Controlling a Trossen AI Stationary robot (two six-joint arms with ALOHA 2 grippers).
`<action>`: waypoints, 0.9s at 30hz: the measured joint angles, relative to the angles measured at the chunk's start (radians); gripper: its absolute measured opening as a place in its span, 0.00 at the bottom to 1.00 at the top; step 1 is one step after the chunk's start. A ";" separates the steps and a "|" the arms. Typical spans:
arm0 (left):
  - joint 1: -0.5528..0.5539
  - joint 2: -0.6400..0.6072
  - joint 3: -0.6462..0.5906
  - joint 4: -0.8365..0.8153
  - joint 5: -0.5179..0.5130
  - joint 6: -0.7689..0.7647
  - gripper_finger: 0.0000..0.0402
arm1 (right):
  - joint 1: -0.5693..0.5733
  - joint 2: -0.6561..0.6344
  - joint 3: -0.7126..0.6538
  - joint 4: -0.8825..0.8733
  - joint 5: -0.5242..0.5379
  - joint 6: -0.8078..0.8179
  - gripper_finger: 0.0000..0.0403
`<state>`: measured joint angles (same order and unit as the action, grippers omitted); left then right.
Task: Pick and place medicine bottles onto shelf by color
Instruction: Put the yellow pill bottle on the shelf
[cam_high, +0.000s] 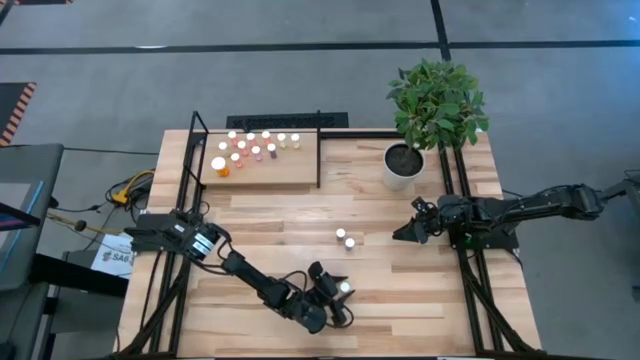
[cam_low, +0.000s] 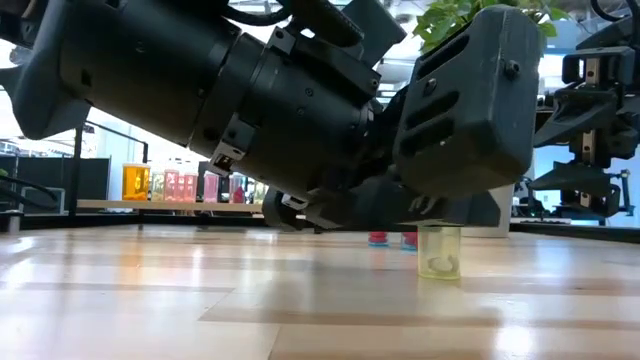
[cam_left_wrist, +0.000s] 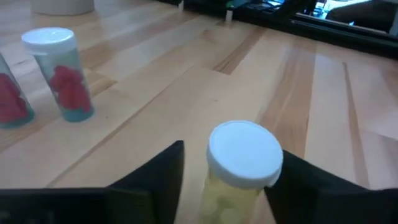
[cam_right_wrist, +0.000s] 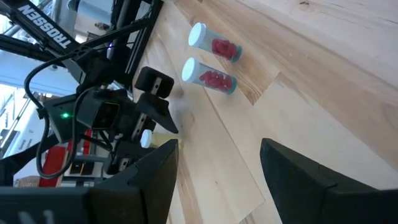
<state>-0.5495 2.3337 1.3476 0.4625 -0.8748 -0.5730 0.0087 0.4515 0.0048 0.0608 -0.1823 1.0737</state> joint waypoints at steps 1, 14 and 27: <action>0.003 0.000 0.000 0.000 0.002 -0.011 0.43 | 0.000 0.000 0.000 0.000 0.000 0.000 0.62; 0.023 -0.001 0.000 0.007 -0.031 -0.064 0.14 | 0.000 0.000 0.000 0.000 0.000 0.000 0.62; 0.113 -0.103 -0.008 0.000 -0.245 0.008 0.22 | 0.000 0.000 0.000 0.000 0.000 0.000 0.62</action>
<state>-0.4363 2.2306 1.3396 0.4622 -1.1199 -0.5649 0.0090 0.4514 0.0048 0.0605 -0.1822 1.0737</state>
